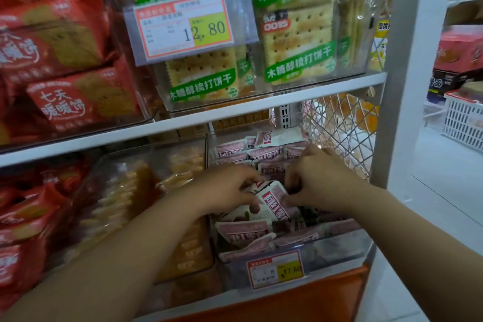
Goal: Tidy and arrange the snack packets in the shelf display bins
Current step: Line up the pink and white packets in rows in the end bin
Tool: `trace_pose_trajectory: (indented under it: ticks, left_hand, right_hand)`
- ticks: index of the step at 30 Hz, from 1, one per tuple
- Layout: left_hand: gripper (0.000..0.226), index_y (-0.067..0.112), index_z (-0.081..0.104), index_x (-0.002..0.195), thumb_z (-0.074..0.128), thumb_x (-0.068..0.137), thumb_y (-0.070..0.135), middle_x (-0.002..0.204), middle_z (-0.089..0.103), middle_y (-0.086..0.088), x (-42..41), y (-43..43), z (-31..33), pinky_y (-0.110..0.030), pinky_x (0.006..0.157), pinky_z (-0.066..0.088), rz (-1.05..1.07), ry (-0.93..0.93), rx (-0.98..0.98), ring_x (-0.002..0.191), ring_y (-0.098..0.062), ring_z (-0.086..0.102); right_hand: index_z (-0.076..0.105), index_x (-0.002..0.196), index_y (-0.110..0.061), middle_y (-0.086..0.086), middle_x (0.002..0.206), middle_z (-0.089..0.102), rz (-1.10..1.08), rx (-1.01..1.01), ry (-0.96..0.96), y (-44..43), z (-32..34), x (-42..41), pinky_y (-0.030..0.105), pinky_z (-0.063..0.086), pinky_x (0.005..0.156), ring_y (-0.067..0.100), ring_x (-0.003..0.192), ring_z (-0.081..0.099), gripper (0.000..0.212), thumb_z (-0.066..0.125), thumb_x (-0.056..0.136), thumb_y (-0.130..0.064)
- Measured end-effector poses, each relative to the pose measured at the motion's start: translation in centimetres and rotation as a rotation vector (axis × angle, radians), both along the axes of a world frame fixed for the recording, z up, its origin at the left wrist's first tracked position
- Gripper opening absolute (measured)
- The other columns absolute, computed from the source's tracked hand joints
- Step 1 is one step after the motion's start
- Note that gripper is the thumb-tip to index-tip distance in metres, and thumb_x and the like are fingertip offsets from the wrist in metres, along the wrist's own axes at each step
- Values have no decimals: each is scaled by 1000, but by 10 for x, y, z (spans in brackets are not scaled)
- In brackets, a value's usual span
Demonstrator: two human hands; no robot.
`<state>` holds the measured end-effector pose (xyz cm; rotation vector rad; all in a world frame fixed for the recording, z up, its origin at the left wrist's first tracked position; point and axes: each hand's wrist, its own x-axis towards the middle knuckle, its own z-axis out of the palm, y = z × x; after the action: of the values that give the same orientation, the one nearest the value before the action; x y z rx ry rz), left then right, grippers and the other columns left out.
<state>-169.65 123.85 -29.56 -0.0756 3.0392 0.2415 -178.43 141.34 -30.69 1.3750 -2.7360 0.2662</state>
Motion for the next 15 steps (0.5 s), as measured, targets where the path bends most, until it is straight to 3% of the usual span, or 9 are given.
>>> trace_pose_trajectory:
  ticks: [4, 10, 15]
  left_hand:
    - [37, 31, 53, 124, 57, 90, 44, 115, 60, 7, -5, -4, 3, -18, 64, 33, -33, -63, -71, 87, -7, 48]
    - [18, 23, 53, 112, 54, 94, 26, 112, 60, 3, -3, -10, 11, -35, 87, 49, 22, -58, 0, 98, -13, 56]
    - [28, 29, 46, 113, 53, 92, 12, 109, 55, 5, 3, -16, 14, -25, 80, 46, 24, -39, 127, 96, -11, 54]
  right_hand:
    - [64, 82, -30, -7, 109, 57, 0, 91, 106, -2, -5, 7, 40, 18, 108, 22, 119, 34, 36, 63, 70, -64]
    - [60, 116, -25, -4, 130, 49, -30, 55, 130, -10, -10, 10, 41, 17, 111, 21, 123, 34, 66, 62, 67, -69]
    - [65, 108, -30, -7, 125, 52, 22, 28, 111, -12, -10, 8, 40, 19, 110, 20, 122, 36, 50, 63, 70, -64]
